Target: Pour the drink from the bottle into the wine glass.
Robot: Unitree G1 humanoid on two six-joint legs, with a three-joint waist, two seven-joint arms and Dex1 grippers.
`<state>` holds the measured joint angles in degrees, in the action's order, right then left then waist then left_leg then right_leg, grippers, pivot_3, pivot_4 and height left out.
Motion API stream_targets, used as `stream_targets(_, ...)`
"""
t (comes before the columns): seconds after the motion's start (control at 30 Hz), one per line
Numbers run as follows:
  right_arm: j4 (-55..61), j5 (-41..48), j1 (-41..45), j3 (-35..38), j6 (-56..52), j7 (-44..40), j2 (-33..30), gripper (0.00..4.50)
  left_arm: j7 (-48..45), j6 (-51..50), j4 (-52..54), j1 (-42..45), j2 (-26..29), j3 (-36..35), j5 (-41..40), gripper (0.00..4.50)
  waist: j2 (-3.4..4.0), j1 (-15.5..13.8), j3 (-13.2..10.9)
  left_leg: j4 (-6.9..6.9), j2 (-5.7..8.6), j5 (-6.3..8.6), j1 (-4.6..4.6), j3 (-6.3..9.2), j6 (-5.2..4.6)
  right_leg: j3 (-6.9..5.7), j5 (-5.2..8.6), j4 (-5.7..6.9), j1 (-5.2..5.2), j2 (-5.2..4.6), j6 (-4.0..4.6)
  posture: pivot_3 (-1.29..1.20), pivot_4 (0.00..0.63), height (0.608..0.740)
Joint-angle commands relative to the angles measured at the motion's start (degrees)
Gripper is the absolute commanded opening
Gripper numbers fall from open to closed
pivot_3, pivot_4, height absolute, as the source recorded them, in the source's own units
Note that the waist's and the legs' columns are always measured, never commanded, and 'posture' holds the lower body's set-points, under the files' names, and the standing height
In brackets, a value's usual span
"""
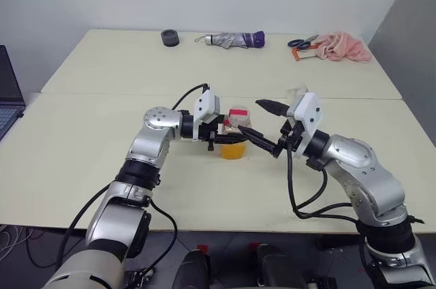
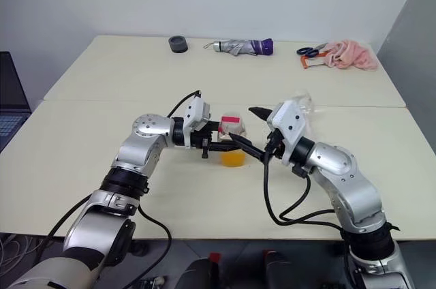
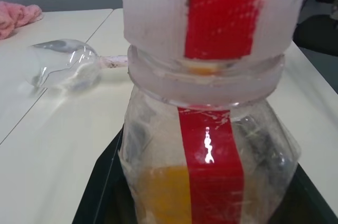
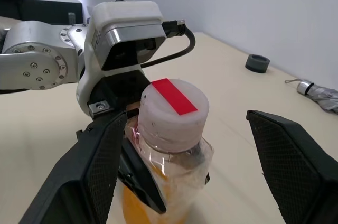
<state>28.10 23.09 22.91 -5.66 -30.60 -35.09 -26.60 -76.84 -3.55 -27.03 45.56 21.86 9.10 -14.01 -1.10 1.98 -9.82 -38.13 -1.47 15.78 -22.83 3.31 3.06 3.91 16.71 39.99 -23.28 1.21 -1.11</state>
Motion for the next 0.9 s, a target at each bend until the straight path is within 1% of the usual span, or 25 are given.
stream_targets(0.03, 3.15, 4.32, -0.25, 3.05, -1.92, -2.64, -2.09, 3.86, 0.26, 0.99, 1.19, 1.14, 0.47, -0.94, -0.27, 1.79, 0.00, 0.00, 0.00, 0.00, 0.00, 0.00, 0.00, 0.00, 0.00, 0.00, 0.00, 0.00, 0.00, 0.00, 0.00, 0.00, 0.150, 0.740)
stream_targets(0.13, 3.08, 5.95, -0.53, 3.73, -2.80, -3.96, -3.53, 3.86, 0.43, 1.14, 0.78, 1.62, 0.40, -1.06, -0.28, 1.79, 0.00, 0.01, 0.00, 0.00, 0.00, 0.00, 0.00, 0.00, 0.00, 0.00, 0.00, 0.00, 0.00, 0.01, 0.00, 0.00, 0.150, 0.740)
stream_targets(0.23, 2.67, 7.08, -0.49, 4.32, -3.25, -3.73, -3.42, 3.86, 0.60, 1.04, 0.98, 1.85, 0.39, -1.23, -0.49, 1.79, 0.00, 0.01, 0.00, 0.00, -0.01, 0.00, 0.01, 0.00, 0.00, 0.00, 0.00, 0.00, 0.00, 0.01, 0.00, 0.00, 0.150, 0.740)
stream_targets(0.33, 2.18, 7.61, -0.08, 4.63, -3.53, -3.24, -2.99, 4.41, 0.63, 0.95, 1.30, 1.79, 0.44, -1.28, -0.64, 1.79, 0.00, 0.01, 0.00, 0.00, 0.00, 0.00, 0.00, -0.01, 0.00, 0.00, 0.00, 0.00, 0.00, 0.02, 0.00, 0.00, 0.150, 0.740)
stream_targets(0.37, 2.02, 8.09, 0.12, 4.68, -3.68, -3.42, -2.94, 4.50, 0.63, 0.87, 1.51, 1.74, 0.45, -1.30, -0.73, 1.79, 0.00, 0.01, 0.00, 0.00, -0.01, 0.00, 0.00, -0.01, 0.00, 0.00, 0.00, 0.00, 0.00, 0.02, 0.00, 0.00, 0.150, 0.740)
stream_targets(0.67, 0.07, 10.35, 3.87, 4.58, -5.49, -2.69, -1.28, 4.50, 0.20, 0.15, 3.12, 1.10, 0.49, -1.17, -1.42, 1.79, 0.00, 0.01, 0.00, 0.00, -0.01, 0.00, 0.00, 0.00, 0.00, 0.00, 0.00, 0.01, 0.00, 0.02, 0.00, 0.00, 0.150, 0.740)
stream_targets(0.9, -3.73, 9.32, 8.51, 1.53, -5.82, -3.60, 0.54, 4.50, -0.83, -2.00, 4.95, 0.77, -0.24, -1.46, -3.63, 1.79, 0.00, -0.05, 0.00, 0.00, -0.02, 0.00, 0.00, 0.01, 0.00, -0.02, 0.00, 0.00, 0.00, 0.02, 0.00, 0.00, 0.150, 0.740)
